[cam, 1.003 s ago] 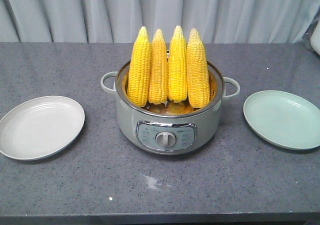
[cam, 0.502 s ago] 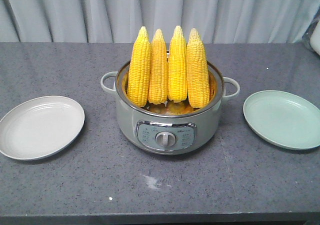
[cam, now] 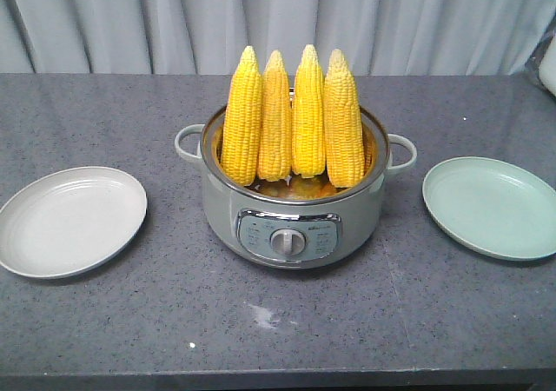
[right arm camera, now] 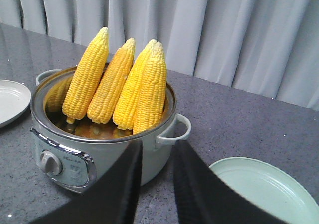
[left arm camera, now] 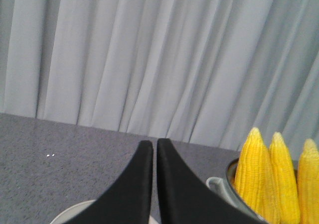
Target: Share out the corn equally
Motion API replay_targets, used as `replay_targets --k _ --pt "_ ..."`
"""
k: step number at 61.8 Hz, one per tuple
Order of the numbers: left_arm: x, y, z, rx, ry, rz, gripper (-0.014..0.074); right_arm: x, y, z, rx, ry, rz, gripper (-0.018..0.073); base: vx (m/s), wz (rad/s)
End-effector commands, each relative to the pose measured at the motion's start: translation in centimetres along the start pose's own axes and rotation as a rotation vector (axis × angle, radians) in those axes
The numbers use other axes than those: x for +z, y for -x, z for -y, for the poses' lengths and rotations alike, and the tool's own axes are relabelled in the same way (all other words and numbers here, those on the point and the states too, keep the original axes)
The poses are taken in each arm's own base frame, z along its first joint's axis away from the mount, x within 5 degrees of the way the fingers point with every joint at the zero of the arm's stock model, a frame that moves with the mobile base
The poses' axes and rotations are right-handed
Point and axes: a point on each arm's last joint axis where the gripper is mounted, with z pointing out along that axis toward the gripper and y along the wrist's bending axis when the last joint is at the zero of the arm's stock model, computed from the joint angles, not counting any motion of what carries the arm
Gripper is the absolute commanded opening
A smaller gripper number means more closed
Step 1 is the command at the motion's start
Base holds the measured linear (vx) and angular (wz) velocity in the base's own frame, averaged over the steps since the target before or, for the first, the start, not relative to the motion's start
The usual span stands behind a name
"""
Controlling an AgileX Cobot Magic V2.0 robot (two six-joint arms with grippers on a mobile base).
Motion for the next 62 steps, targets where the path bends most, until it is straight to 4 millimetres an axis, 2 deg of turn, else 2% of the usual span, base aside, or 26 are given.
replay_targets --k 1,12,28,33,48,56,62 --pt "0.6 1.2 0.3 0.027 -0.008 0.027 0.0045 -0.2 1.4 0.3 -0.014 -0.025 0.076 0.0298 0.0 0.0" --pt "0.8 0.9 0.3 0.036 -0.003 0.005 0.0121 -0.2 1.6 0.4 -0.014 -0.045 0.096 0.0433 0.0 0.0" --pt "0.8 0.8 0.4 -0.012 -0.013 -0.01 0.0314 -0.3 1.9 0.4 0.025 -0.04 0.125 0.0446 0.0 0.0" --pt "0.8 0.7 0.4 -0.002 -0.023 -0.017 0.0351 -0.3 1.9 0.4 0.031 -0.035 0.126 0.0446 0.0 0.0" --pt "0.8 0.8 0.6 0.06 -0.042 -0.008 0.0364 0.0 1.9 0.3 0.032 -0.015 0.103 0.0446 0.0 0.0" --pt "0.8 0.8 0.6 0.06 -0.041 -0.009 0.0364 0.9 3.5 0.8 0.023 -0.005 0.093 0.0446 0.0 0.0" --pt "0.8 0.7 0.6 0.06 -0.041 -0.016 0.036 2.2 5.3 1.4 0.018 0.018 0.072 0.0446 0.0 0.0"
